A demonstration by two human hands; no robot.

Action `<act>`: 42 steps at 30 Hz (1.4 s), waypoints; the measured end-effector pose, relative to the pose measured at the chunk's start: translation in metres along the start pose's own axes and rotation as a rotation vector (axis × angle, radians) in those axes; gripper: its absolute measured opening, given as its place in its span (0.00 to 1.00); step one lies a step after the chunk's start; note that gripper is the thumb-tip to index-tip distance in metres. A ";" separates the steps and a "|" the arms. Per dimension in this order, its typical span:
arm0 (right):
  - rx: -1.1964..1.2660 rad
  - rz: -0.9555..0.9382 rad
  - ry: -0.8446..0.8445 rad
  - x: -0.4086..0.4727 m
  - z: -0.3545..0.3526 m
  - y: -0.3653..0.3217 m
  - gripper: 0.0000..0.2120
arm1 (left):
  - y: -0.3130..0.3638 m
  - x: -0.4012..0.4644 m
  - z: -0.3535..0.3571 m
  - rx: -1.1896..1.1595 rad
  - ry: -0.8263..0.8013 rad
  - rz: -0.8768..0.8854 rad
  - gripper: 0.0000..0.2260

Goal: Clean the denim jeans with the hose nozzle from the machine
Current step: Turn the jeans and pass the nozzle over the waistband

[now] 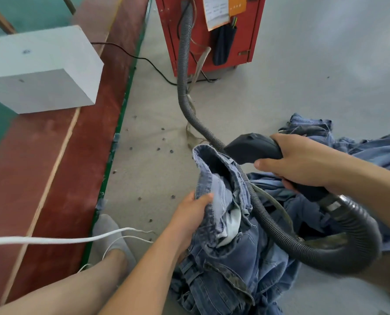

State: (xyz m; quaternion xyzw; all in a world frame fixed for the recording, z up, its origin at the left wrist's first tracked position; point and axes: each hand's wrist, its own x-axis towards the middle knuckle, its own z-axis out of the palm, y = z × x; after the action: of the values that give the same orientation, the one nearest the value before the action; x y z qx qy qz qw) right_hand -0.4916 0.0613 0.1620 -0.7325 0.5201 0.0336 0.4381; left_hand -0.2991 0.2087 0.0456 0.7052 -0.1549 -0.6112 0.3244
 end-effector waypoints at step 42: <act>-0.130 -0.228 -0.455 -0.053 0.009 0.006 0.08 | 0.063 0.041 0.004 0.090 0.143 0.240 0.08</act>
State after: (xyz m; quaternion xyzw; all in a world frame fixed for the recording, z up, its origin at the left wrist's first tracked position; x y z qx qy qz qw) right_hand -0.5167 0.1053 0.1798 -0.7867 0.3189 0.1809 0.4967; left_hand -0.2831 0.1358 0.0551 0.7373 -0.2418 -0.5086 0.3732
